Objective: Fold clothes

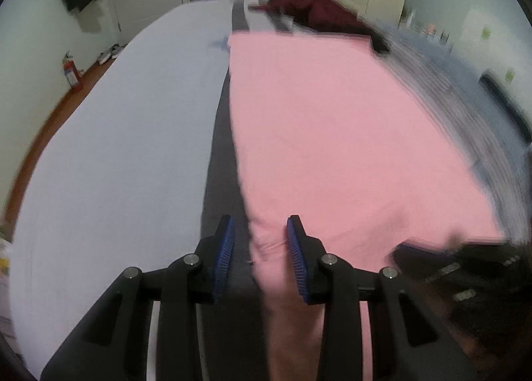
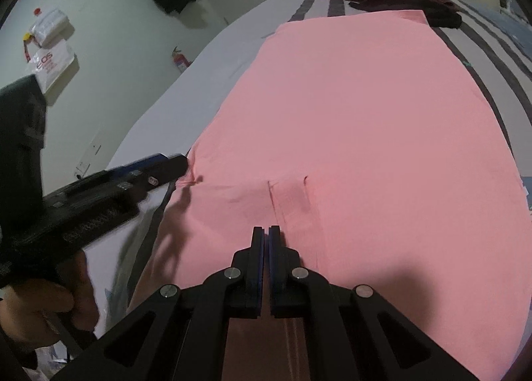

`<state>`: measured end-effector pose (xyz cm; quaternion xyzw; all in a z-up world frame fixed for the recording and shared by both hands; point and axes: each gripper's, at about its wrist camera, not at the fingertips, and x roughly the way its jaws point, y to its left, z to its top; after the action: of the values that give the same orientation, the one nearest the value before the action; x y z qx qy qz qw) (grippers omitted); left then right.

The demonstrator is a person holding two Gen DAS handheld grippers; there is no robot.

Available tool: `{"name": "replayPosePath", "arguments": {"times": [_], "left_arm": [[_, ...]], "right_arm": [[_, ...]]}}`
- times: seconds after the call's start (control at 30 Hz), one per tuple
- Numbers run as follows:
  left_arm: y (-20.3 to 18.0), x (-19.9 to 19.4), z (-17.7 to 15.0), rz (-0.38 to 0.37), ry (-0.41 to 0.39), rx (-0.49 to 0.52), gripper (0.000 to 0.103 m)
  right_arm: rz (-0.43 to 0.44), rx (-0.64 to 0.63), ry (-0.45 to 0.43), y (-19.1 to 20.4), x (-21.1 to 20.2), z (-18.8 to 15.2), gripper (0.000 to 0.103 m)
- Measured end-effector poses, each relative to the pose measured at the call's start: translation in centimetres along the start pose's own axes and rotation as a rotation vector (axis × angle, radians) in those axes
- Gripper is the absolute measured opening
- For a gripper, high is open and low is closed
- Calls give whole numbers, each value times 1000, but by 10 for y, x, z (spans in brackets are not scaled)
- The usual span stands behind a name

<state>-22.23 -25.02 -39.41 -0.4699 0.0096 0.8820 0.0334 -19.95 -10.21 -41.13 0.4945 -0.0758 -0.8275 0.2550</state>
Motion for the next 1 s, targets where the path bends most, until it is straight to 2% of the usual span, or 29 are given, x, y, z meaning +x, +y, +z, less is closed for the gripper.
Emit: {"name": "replayPosePath", "arguments": {"times": [0.17,0.27,0.33,0.37,0.43,0.47,0.5,0.57,0.67,0.73,0.83,1.0], "left_arm": [[14,10,-3,-39,-21,-31,35],[24,-1,1,-65,-43,-101,35],[26,-14,3,-85,-72,-119,34],[22,-23,2,-98,-87,-104,31],[11,-41,-1,-120,-108,-66,18],[7,-45,-2,-125,-108,-58,8],[0,-48,-6,-137,-106,-55,2],[-12,-53,-13,-160,-101,-47,2],[-19,-39,-20,-148,-54,-40,1],[-20,-24,-24,-116,-29,-44,0],[-23,-20,-34,-109,-34,-30,0],[-23,-38,-49,-131,-20,-53,0]], "right_arm": [[-41,22,-26,-8,4,9,2],[-43,39,-36,-14,3,12,2],[-56,34,-49,-13,-1,14,5],[-60,28,-60,-11,-6,14,6],[-61,13,-82,-9,-16,12,6],[-64,1,-87,-6,-21,10,6],[-67,-10,-92,-3,-27,7,6],[-62,-18,-101,2,-37,0,6],[-62,-22,-90,2,-57,-24,6],[-64,-14,-63,6,-53,-38,6],[-82,-14,-25,3,-45,-57,6],[-104,-4,-34,-3,-44,-74,6]]}}
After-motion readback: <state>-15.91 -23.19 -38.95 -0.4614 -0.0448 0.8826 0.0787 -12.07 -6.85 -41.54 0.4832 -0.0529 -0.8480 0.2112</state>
